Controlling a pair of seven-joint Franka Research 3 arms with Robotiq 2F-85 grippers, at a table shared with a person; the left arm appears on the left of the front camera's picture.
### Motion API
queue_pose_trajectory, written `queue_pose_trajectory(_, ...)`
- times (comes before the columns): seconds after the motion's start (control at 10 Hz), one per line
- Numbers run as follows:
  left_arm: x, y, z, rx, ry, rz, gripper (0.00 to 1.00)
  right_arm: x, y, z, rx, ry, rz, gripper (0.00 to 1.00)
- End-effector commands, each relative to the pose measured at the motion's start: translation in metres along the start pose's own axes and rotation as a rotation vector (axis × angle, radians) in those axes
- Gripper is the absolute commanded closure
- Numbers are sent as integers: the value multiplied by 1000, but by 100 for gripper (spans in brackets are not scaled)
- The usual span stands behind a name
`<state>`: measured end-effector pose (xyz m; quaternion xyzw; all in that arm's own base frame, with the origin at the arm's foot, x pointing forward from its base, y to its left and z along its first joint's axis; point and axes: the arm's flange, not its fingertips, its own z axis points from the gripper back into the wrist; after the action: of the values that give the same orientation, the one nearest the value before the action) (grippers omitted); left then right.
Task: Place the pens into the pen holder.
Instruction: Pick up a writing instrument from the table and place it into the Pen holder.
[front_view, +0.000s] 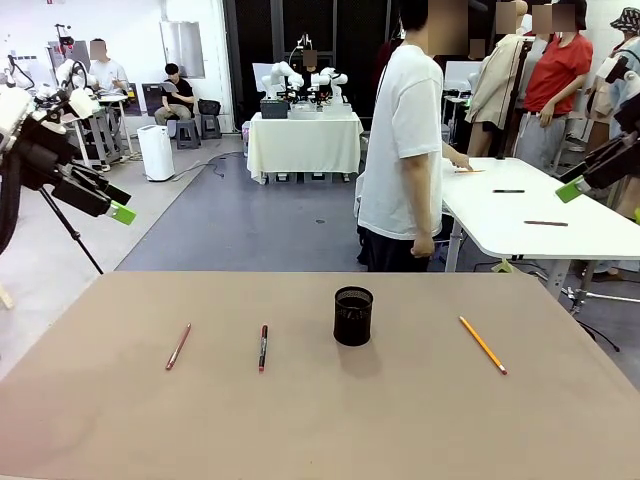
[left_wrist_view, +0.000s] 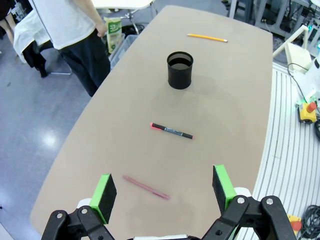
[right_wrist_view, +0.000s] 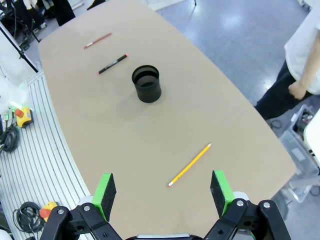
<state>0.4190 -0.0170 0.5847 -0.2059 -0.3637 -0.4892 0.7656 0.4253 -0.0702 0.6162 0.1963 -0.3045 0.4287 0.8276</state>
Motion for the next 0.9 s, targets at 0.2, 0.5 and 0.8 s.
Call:
queue_pose_trajectory(0.2,34,-24,-36,89,337,214,0,2,0,0,-1,-7,-4,0)
queue_pose_trajectory(0.5,50,-38,-80,156,426,363,0,2,0,0,-1,-7,-4,0)
queue_pose_trajectory(0.8,41,-19,-120,419,528,419,0,2,0,0,-1,-7,-4,0)
